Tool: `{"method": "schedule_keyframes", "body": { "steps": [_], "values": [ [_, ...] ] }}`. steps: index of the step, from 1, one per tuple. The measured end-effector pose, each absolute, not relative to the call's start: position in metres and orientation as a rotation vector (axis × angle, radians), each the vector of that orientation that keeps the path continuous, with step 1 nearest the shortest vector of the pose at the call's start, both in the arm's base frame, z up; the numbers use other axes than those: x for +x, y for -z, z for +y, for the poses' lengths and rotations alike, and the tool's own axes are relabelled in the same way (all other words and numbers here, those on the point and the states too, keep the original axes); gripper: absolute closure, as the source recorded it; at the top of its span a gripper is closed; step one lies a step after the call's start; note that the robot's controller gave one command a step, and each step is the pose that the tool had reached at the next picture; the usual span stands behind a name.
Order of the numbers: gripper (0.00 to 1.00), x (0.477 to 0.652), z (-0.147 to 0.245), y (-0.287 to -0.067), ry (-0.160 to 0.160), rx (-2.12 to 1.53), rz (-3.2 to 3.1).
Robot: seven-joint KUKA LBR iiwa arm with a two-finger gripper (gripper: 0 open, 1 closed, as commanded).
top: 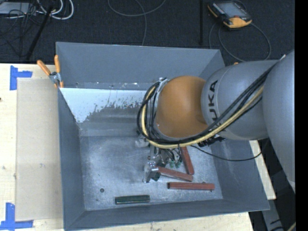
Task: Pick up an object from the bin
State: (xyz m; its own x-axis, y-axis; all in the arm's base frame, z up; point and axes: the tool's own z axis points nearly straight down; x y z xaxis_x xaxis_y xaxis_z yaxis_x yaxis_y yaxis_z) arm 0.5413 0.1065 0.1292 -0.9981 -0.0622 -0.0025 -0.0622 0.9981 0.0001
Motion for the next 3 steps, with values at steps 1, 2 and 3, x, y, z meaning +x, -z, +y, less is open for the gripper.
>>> {"method": "schedule_keyframes", "body": {
  "steps": [1,2,3],
  "values": [
    [0.0,0.536,0.089,-0.09,0.0,0.03,3.146],
    [1.0,0.528,0.039,-0.076,-0.007,0.045,3.127],
    [1.0,0.528,0.039,-0.076,-0.008,0.045,3.127]
  ]
}}
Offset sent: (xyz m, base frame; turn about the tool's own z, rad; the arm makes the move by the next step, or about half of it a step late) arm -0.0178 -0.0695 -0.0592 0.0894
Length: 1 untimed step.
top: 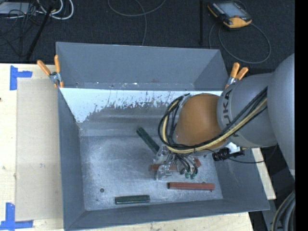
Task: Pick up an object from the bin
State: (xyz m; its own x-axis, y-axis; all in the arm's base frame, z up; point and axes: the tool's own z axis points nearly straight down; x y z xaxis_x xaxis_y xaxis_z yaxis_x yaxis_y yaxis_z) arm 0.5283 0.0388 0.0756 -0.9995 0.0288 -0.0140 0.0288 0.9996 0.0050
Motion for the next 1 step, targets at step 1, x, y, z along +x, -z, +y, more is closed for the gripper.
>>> {"method": "schedule_keyframes", "body": {
  "steps": [1],
  "values": [
    [1.0,0.5452,0.0452,-0.2003,0.0,0.004,3.141]
  ]
}}
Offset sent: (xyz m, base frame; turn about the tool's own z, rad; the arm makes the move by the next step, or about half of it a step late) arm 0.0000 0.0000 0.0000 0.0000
